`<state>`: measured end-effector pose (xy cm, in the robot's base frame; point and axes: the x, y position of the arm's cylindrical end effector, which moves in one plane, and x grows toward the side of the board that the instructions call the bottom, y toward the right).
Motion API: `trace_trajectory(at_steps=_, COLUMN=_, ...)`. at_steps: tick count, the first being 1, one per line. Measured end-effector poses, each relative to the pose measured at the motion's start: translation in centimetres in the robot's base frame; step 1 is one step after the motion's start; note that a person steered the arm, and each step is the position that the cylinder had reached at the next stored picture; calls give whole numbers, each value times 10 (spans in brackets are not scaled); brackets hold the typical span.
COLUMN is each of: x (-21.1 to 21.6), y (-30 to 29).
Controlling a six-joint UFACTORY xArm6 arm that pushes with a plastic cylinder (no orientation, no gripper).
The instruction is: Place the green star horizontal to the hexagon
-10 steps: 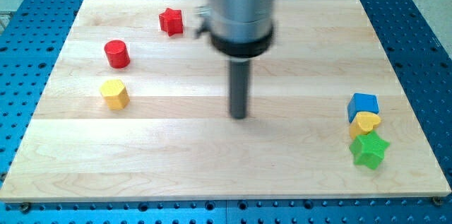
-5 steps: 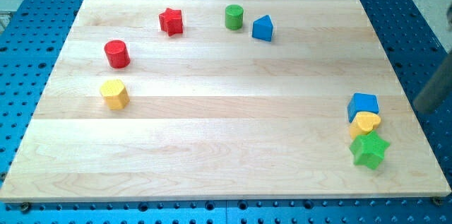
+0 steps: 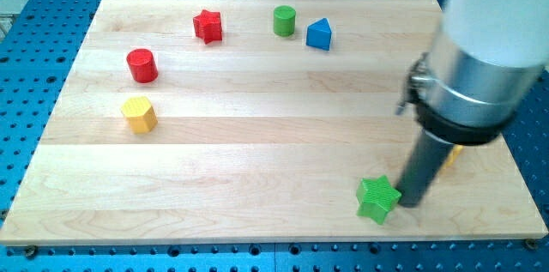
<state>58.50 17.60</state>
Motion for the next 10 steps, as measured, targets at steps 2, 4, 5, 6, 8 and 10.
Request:
trace_trajectory(at_steps=2, x=20, y=-54)
trace_trajectory(at_steps=4, x=-39, y=-127)
trace_trajectory(at_steps=5, x=-8, y=-142)
trace_trajectory(at_steps=6, x=-41, y=-167)
trace_trajectory(at_steps=8, x=-43, y=-153)
trace_trajectory(at_steps=10, x=-75, y=-121)
